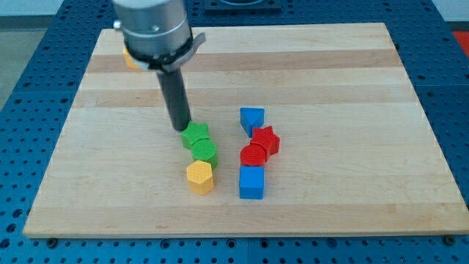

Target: Move your arm to the left of the yellow heart

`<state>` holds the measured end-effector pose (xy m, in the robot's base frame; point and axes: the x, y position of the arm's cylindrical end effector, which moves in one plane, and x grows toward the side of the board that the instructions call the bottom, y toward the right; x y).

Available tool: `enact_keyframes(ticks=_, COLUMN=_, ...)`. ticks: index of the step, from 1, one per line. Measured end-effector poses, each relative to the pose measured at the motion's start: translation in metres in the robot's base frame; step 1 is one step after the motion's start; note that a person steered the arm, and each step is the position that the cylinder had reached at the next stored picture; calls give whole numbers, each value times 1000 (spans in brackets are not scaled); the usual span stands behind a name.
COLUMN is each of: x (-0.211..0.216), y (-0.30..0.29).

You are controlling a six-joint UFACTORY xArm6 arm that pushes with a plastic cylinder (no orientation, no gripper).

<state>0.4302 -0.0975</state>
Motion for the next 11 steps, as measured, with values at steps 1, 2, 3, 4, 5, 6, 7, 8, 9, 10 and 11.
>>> enact_keyframes(ticks=1, x=-76, y=7)
enact_keyframes(ticks=2, x=-141, y=7)
enact_keyframes(ticks=3, x=-189, y=-9)
enact_keyframes(ticks=4, x=-235, y=-52)
enact_keyframes(ticks=5, x=-239, y=-59)
enact_keyframes(ticks=6, x=-238, y=-92)
enact_keyframes(ticks=7, x=-218, y=-132)
enact_keyframes(ticks=8, x=-202, y=-166)
enact_keyframes(ticks=9, x=-169, y=-176)
enact_keyframes(ticks=10, x=-100, y=-161)
enact_keyframes(ticks=11, x=-51, y=-156)
